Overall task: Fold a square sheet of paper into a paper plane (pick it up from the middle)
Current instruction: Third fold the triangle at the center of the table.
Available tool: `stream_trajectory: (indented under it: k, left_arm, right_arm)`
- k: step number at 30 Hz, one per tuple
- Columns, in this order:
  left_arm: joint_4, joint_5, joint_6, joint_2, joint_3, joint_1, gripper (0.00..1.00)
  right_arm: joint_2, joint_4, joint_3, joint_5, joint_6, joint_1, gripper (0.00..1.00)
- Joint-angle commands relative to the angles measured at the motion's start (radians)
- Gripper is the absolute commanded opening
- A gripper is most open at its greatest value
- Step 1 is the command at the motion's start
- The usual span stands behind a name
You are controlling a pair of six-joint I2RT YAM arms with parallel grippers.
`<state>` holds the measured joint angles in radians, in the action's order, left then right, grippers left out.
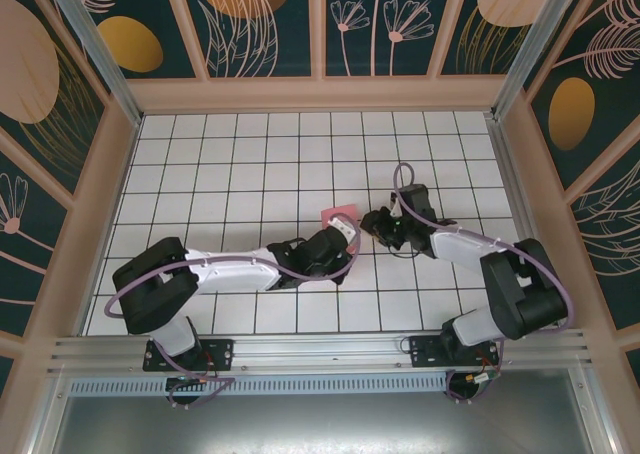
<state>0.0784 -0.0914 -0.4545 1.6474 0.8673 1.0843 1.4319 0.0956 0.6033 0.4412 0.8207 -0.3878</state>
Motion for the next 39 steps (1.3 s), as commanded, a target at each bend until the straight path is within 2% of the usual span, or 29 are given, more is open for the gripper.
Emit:
stream_trajectory:
  k: [1,7,13,15,20,26,32,39]
  left_arm:
    - [0.067,0.113,-0.040,-0.041,-0.033,-0.033,0.00]
    - [0.116,0.221,-0.069,-0.058,-0.067,-0.073,0.00]
    - [0.134,0.264,-0.087,-0.055,-0.085,-0.096,0.00]
    - [0.137,0.287,-0.086,-0.044,-0.084,-0.099,0.00]
    - [0.121,0.304,-0.085,-0.019,-0.073,-0.107,0.00]
    - [0.105,0.327,-0.075,0.001,-0.057,-0.120,0.00]
    - [0.092,0.341,-0.068,0.008,-0.051,-0.137,0.00]
    - [0.063,0.363,-0.069,0.042,-0.038,-0.177,0.00]
  right_arm:
    - [-0.021,-0.025,0.030,-0.016,-0.048,0.014,0.30]
    - [0.023,0.038,0.059,0.039,-0.059,0.014,0.17]
    - [0.106,0.068,0.110,0.103,-0.078,0.007,0.11]
    - [0.132,0.057,0.131,0.108,-0.087,0.001,0.05]
    - [0.196,0.033,0.186,0.149,-0.126,-0.012,0.07]
    - [0.328,-0.025,0.277,0.132,-0.159,-0.024,0.07]
    - [0.438,-0.098,0.348,0.095,-0.217,-0.037,0.06]
    - [0.480,-0.168,0.357,0.029,-0.286,-0.043,0.06]
